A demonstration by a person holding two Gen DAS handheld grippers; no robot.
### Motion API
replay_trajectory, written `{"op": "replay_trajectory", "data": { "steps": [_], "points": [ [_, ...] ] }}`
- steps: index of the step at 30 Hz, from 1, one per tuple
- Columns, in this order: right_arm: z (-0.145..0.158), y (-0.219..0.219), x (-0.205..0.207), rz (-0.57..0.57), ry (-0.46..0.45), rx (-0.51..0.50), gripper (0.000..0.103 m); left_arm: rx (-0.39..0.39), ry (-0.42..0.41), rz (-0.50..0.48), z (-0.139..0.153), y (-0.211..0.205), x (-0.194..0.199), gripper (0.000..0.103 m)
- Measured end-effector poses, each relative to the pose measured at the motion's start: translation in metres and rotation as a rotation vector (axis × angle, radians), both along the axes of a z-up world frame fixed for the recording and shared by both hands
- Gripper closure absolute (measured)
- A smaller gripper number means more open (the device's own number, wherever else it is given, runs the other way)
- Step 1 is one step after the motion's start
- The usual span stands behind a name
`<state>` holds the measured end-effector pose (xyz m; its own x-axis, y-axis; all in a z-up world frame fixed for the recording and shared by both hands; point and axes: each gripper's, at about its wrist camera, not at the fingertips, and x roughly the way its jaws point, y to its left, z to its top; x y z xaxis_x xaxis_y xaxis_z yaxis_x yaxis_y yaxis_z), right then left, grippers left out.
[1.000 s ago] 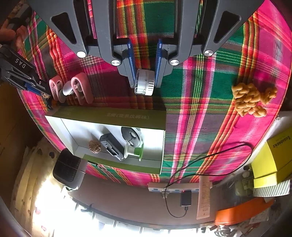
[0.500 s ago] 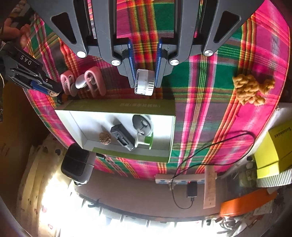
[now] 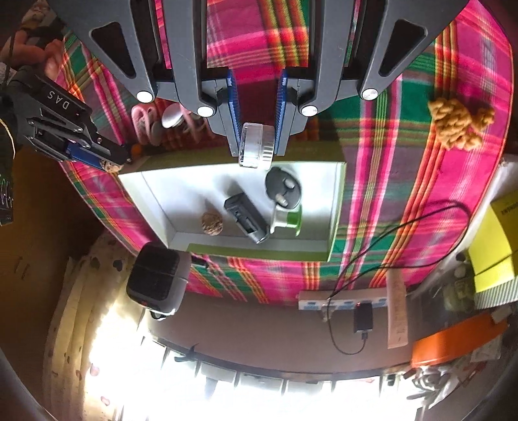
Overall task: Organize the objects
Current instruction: 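Carry the white cap with the left gripper and walnut with the right into the tray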
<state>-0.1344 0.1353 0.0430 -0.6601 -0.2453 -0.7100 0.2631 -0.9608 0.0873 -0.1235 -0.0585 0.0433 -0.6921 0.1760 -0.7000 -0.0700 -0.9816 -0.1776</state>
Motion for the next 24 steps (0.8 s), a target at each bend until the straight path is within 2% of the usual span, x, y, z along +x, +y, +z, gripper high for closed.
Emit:
{"op": "replay_trajectory", "data": {
  "steps": [11,24],
  "points": [
    [0.009,-0.007,-0.035,0.035,0.03,0.026,0.071,0.004,0.007,-0.075,0.002,0.023,-0.027,0.085],
    [0.0,-0.013,-0.091,0.082,-0.006,0.053,0.071,0.015,-0.016,-0.119,-0.008,0.043,-0.067,0.085]
  ]
}}
